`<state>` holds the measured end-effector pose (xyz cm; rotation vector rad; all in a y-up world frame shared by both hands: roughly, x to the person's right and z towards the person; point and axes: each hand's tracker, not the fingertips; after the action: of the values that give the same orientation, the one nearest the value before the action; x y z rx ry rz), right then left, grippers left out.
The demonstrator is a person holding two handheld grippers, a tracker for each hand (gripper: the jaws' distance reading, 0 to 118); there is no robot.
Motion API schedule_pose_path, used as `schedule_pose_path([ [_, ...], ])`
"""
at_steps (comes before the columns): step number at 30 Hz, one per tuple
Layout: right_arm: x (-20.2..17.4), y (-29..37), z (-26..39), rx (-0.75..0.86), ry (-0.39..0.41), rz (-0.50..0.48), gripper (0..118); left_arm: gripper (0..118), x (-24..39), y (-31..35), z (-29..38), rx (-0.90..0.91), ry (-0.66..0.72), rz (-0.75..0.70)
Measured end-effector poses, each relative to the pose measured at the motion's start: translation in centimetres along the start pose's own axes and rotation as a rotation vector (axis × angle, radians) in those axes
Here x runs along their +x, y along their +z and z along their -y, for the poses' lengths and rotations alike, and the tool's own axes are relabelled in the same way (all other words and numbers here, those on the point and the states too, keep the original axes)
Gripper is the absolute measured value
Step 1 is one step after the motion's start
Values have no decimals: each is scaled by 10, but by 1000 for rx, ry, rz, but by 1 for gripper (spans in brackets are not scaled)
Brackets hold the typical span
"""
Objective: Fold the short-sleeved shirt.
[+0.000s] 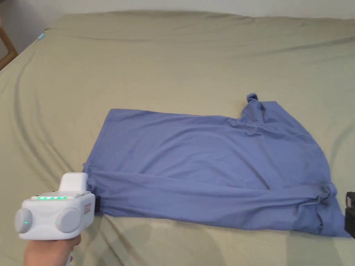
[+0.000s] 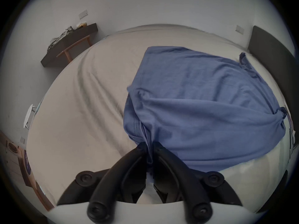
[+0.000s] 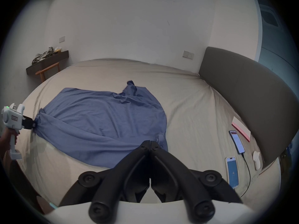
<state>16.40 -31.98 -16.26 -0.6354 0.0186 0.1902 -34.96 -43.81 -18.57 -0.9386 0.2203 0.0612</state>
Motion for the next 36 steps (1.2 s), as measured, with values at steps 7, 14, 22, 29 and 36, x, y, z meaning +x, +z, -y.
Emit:
schedule_pose_path([
  [7,27,-43,11,-169,-43,34,17,4,13,49,-2,149,-83,-45],
  [14,56,-127,39,-404,-143,11,112,4,15,69,1,173,-102,-41],
  [22,54,-157,51,-507,-171,22,102,4,11,52,12,102,-74,-40],
  [29,41,-141,39,-472,-85,-74,16,4,6,55,9,97,-62,-28],
  [36,65,-80,15,-398,-129,-117,14,4,1,97,4,172,-31,0],
])
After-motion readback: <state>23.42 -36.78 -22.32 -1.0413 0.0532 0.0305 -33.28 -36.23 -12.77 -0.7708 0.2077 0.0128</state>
